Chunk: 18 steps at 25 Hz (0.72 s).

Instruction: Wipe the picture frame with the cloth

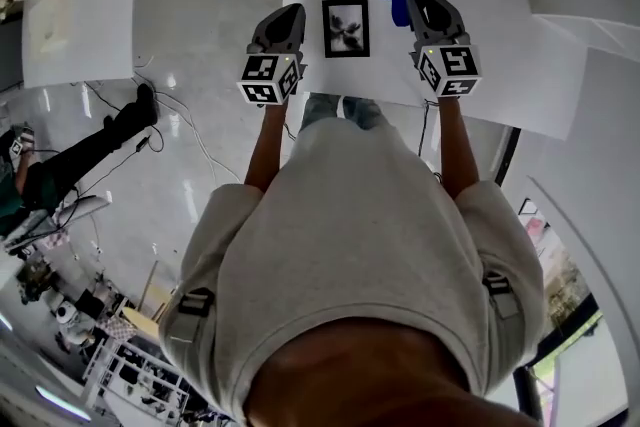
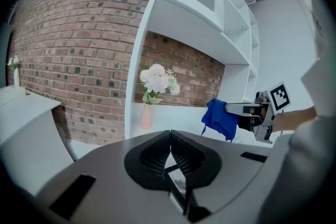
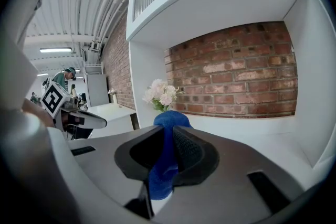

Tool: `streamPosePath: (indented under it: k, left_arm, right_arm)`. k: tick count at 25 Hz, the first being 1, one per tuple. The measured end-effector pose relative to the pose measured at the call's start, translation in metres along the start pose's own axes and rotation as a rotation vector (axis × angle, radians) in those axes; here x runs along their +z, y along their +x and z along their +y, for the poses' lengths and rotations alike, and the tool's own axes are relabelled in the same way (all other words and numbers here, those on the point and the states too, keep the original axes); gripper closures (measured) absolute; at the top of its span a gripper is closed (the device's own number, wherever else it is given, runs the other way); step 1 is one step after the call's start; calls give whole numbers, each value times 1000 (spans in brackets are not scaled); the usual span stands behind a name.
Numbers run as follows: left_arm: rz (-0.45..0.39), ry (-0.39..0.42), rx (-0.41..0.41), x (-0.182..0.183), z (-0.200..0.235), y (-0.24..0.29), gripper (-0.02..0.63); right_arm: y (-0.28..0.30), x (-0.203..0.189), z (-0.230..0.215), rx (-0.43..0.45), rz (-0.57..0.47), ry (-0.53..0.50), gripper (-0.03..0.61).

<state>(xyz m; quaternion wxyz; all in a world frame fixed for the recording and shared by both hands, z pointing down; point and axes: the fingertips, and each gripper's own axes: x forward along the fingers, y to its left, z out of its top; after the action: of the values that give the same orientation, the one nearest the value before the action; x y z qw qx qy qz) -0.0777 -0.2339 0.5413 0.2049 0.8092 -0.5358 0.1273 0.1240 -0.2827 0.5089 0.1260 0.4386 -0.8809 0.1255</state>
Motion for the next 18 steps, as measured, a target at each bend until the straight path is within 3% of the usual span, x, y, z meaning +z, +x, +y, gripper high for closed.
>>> streamPosePath:
  k: [18]
  left_arm:
    - [41,-77,-35,-39,31,-11,598]
  right_arm:
    - [45,-54,30,33,195,-149,513]
